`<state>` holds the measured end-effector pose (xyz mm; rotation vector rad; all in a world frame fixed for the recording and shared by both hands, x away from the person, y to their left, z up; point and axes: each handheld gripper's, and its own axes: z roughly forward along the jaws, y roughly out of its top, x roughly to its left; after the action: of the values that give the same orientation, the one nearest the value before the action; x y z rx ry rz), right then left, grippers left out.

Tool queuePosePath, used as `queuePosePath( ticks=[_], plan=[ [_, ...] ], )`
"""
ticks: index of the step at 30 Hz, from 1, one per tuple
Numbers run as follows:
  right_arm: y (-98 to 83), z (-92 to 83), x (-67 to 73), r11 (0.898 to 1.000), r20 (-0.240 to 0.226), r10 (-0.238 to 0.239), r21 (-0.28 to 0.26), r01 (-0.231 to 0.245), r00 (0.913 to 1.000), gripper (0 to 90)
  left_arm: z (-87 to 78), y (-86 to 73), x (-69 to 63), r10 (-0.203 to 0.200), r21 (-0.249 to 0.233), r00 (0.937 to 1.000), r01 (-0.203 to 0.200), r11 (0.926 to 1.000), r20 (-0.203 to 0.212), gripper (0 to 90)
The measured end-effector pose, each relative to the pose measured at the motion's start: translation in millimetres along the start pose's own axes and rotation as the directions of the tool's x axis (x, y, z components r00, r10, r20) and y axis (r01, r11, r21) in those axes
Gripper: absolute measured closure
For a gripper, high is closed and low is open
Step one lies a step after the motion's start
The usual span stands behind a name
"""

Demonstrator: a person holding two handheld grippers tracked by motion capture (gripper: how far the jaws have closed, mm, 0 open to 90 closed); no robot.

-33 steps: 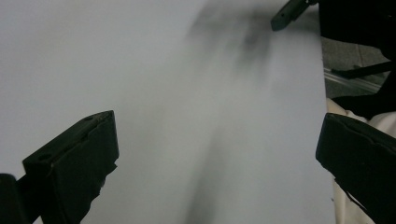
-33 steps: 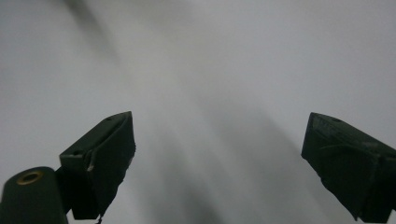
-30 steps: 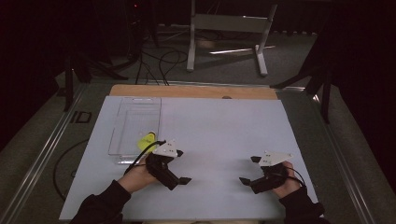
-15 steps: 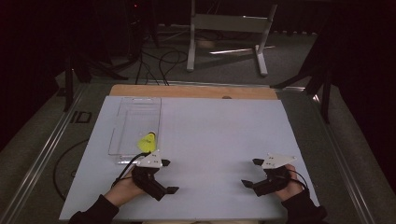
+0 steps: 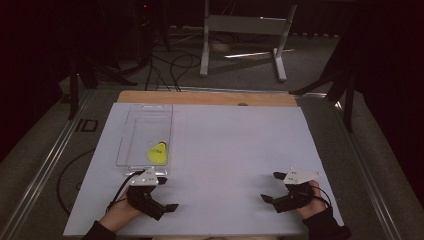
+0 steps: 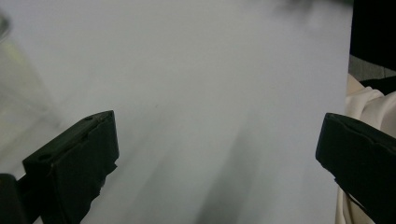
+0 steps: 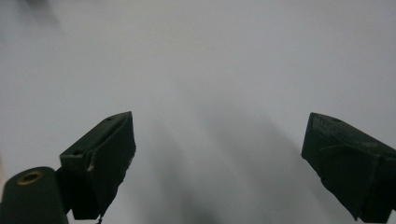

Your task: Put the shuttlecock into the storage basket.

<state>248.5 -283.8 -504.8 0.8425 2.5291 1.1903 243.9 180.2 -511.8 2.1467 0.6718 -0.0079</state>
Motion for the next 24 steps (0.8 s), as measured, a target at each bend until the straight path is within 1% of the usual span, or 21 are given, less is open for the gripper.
queuePosePath(
  ticks=[3,4,5,6,9,10,13,14,16,17,18,19,20,21,22,24],
  plan=[
    [-1.9,0.4,-1.0,1.000,0.009,0.002,-0.005,-0.002,1.0000,11.4,-3.8,-6.7,2.7,-0.018,0.003,0.9994,0.018,0.9998,-0.030,0.2],
    [-3.2,0.6,-2.5,1.000,0.014,0.010,-0.005,-0.010,0.9999,11.4,-6.8,-10.4,4.7,-0.033,-0.006,0.9983,0.033,0.9995,-0.048,0.2],
    [-3.2,0.6,-2.5,1.000,0.014,0.010,-0.005,-0.010,0.9999,11.4,-6.8,-10.4,4.7,-0.033,-0.006,0.9983,0.033,0.9995,-0.048,0.2],
    [-4.0,0.7,-3.7,1.000,0.019,0.017,-0.008,-0.017,0.9997,11.3,-8.2,-12.0,5.4,-0.043,-0.012,0.9974,0.042,0.9990,-0.058,0.2],
    [-4.4,0.7,-4.1,1.000,0.026,0.027,-0.005,-0.027,0.9993,11.1,-11.6,-16.4,7.7,-0.060,-0.010,0.9947,0.059,0.9982,-0.084,0.2],
    [-4.7,0.7,-4.5,1.000,0.025,0.031,-0.006,-0.030,0.9992,10.8,-11.9,-17.8,8.3,-0.070,-0.009,0.9942,0.069,0.9976,-0.082,0.2],
    [-5.3,0.7,-5.2,0.999,0.031,0.051,-0.010,-0.051,0.9982,10.7,-12.1,-20.9,7.5,-0.078,-0.012,0.9906,0.077,0.9970,-0.112,0.2],
    [-5.3,0.7,-5.3,0.998,0.033,0.057,-0.015,-0.056,0.9978,10.7,-12.2,-21.5,7.2,-0.086,-0.013,0.9887,0.085,0.9963,-0.123,0.2],
    [-5.1,1.3,-4.6,0.998,0.033,0.063,-0.025,-0.062,0.9975,10.8,-13.6,-22.7,6.9,-0.089,-0.022,0.9846,0.086,0.9960,-0.151,0.2],
    [-5.1,1.3,-4.6,0.998,0.033,0.063,-0.025,-0.062,0.9975,10.8,-14.6,-23.2,7.1,-0.093,-0.026,0.9814,0.090,0.9956,-0.168,0.2],
    [-5.2,2.2,-4.7,0.998,0.028,0.063,-0.024,-0.062,0.9976,10.8,-17.2,-24.9,8.7,-0.117,-0.055,0.9763,0.109,0.9925,-0.182,0.2],
    [-5.2,2.2,-4.7,0.998,0.028,0.063,-0.024,-0.062,0.9976,10.8,-17.2,-24.9,8.7,-0.117,-0.055,0.9763,0.109,0.9925,-0.182,0.2],
    [-5.3,2.7,-5.4,0.998,0.026,0.064,-0.029,-0.063,0.9976,10.7,-18.2,-26.1,9.5,-0.126,-0.070,0.9713,0.114,0.9911,-0.202,0.2],
    [-5.3,2.7,-5.4,0.998,0.026,0.064,-0.029,-0.063,0.9976,10.7,-18.8,-27.2,10.1,-0.131,-0.078,0.9677,0.117,0.9900,-0.215,0.2],
    [-5.2,2.6,-6.1,0.997,0.023,0.072,-0.037,-0.071,0.9971,10.8,-19.0,-28.3,11.2,-0.134,-0.082,0.9661,0.118,0.9896,-0.221,0.2],
    [-4.9,2.7,-6.2,0.997,0.022,0.069,-0.043,-0.068,0.9974,10.9,-18.6,-30.4,13.2,-0.138,-0.089,0.9659,0.121,0.9887,-0.219,0.2]
  ],
)
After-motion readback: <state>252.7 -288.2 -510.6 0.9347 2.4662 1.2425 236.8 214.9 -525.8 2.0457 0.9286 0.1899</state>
